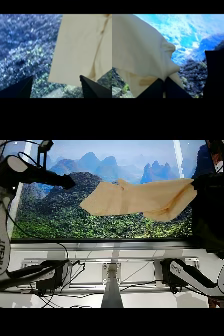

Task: Fold the clothes and pants, and hang the long-sleeved shirts on hangers.

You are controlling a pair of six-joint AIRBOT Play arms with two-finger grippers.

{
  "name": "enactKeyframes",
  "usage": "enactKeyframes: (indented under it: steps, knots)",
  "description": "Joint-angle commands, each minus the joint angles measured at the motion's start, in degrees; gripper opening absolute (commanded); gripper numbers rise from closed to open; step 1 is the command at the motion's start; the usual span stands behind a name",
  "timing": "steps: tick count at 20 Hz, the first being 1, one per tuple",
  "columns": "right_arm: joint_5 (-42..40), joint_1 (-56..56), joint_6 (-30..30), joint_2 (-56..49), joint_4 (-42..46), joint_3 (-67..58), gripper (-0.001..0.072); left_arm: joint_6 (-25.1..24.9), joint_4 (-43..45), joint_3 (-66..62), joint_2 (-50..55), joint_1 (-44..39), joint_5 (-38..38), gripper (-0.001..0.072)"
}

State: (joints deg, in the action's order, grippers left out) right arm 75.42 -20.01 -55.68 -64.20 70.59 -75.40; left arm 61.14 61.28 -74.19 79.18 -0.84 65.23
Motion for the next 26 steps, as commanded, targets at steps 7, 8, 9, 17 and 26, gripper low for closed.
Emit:
enactKeyframes:
  steps: [7,8,9,17,26]
  knots:
    - [0.24,0.07,-0.83,0.22,0.83,-0.13,0.0015,-0.70,-5.99,0.00,21.59,0.17,0.33,0.0620]
    - [0.24,0.04,-0.83,0.22,0.37,-0.13,0.0015,-0.79,-6.01,0.00,23.10,0.17,0.28,0.0620]
    - [0.24,0.04,-0.83,0.22,-0.39,-0.13,0.0015,-0.98,-6.01,0.00,24.28,-0.26,0.52,0.0619]
    - [-0.46,0.07,-0.79,0.39,-3.45,-0.15,0.0015,-9.29,-7.67,-2.21,22.69,-4.15,12.35,0.0021]
    - [-12.79,0.07,-0.81,7.06,-16.85,-4.13,0.0015,-10.14,-21.46,-16.52,-7.19,10.10,6.45,0.0021]
